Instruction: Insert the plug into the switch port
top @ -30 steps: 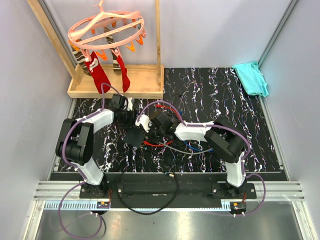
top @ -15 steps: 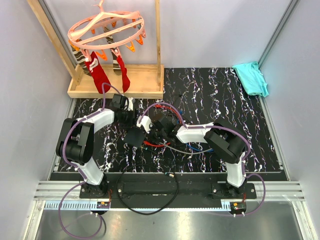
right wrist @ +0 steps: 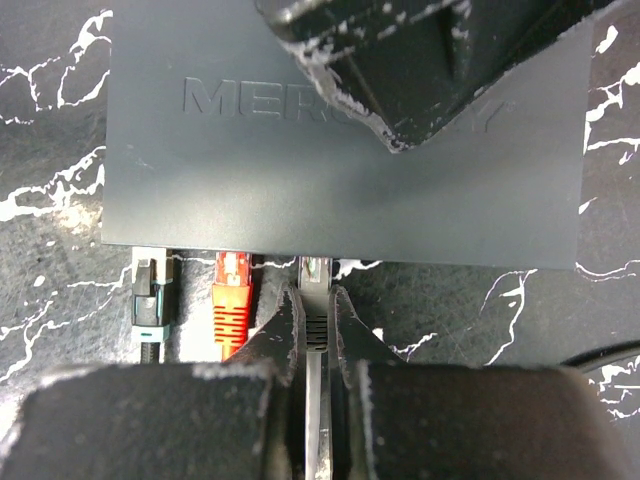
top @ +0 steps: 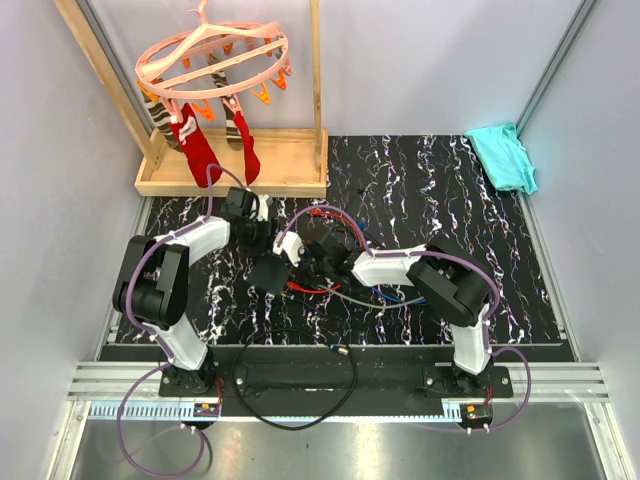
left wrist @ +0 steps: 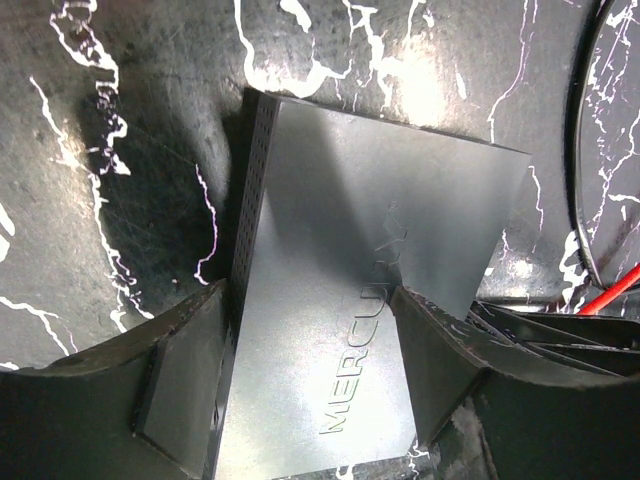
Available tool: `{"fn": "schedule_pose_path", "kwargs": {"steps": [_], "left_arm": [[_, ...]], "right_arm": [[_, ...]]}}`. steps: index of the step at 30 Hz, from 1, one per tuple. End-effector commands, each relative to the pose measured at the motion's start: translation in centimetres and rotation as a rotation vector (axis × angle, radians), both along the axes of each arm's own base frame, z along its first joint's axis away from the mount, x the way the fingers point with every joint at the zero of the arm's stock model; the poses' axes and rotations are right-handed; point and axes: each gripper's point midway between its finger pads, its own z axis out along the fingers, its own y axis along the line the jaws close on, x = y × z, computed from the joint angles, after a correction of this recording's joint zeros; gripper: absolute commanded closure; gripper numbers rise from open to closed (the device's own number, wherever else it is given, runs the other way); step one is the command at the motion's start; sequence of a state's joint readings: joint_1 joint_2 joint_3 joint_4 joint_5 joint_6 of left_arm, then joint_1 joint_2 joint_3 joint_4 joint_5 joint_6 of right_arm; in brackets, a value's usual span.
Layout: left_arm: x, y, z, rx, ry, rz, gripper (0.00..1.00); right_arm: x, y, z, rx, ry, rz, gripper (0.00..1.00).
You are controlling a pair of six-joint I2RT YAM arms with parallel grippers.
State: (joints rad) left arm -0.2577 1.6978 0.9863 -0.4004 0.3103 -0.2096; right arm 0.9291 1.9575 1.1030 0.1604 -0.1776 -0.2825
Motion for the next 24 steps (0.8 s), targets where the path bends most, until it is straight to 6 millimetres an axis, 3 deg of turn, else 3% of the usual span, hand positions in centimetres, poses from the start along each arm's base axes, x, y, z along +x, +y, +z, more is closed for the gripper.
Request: {"fn": "schedule_pose_path", "kwargs": {"steps": [1,11,17,19,24], "left_arm": [[-5.7,-4.9,-0.7,-0.162,0.189,-0.146,0.33],[-8.7,-6.8,-0.6,-0.255,0.271,-0.206,0.36],[-10.0,-7.0,-0.3,-0.295,0.305,-0.198,0.36],[-9.7,-6.0,-0.8,-0.236,0.288,-0.166,0.34],[-6.0,-1.8,-1.6,-0.016,0.196,-0.028,0.32]], "right_arm": [[3.4,6.8,9.2,0.332,-0.222,0.031,1.0],[4.8,8.9,12.8,0.461,-0.307,-0.006,1.0],[6.2,9.4,12.9,0.447,-0.344,-0.089,1.0],[5.7,9.3,12.6,0.426,-0.316,-0.081,0.99],[4.1,7.2,9.8,0.337,-0.225,-0.109,0.84]]}}
